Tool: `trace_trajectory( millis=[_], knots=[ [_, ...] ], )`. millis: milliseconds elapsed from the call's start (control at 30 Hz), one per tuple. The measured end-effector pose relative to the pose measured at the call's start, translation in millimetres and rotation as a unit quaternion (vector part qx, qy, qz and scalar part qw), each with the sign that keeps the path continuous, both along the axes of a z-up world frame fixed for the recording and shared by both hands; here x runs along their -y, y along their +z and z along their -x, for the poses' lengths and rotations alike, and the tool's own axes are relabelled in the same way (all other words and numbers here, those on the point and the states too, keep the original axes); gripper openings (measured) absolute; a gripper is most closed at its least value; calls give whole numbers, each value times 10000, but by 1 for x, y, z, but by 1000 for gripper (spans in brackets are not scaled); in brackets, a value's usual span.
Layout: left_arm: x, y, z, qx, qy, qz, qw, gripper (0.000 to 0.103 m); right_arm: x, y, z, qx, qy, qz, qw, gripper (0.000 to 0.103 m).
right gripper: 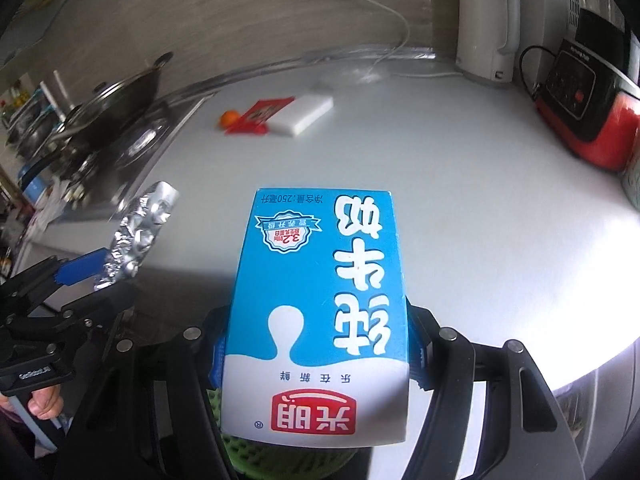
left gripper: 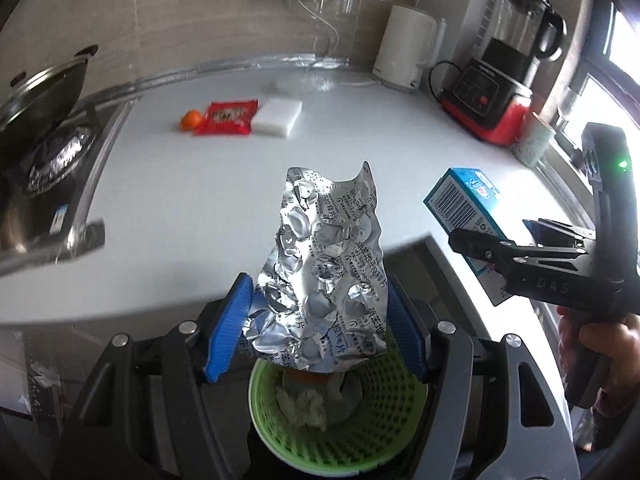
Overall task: Collect trash
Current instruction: 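Carry foil pack and milk carton to the green bin and release both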
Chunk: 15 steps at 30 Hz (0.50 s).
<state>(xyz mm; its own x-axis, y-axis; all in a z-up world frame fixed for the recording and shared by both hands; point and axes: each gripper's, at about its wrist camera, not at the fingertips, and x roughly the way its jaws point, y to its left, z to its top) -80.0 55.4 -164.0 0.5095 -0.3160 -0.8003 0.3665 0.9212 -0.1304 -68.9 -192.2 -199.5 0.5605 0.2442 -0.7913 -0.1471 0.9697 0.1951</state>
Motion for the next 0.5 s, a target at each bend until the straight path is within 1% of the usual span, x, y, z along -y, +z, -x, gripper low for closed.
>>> trace_trajectory(
  millis=[200,400,500],
  knots=[
    [-2,-14,33,-169,-159,-100,9997,64,1,2,36,-6,-19,52,10000,66],
    [3,-25,46,-304,-293,-159,9990,64,6,2,46,9,-59,72,10000,66],
    [7,-35,47,-539,-393,-229,9975,65,8,2,49,17,-51,62,10000,66]
  ],
)
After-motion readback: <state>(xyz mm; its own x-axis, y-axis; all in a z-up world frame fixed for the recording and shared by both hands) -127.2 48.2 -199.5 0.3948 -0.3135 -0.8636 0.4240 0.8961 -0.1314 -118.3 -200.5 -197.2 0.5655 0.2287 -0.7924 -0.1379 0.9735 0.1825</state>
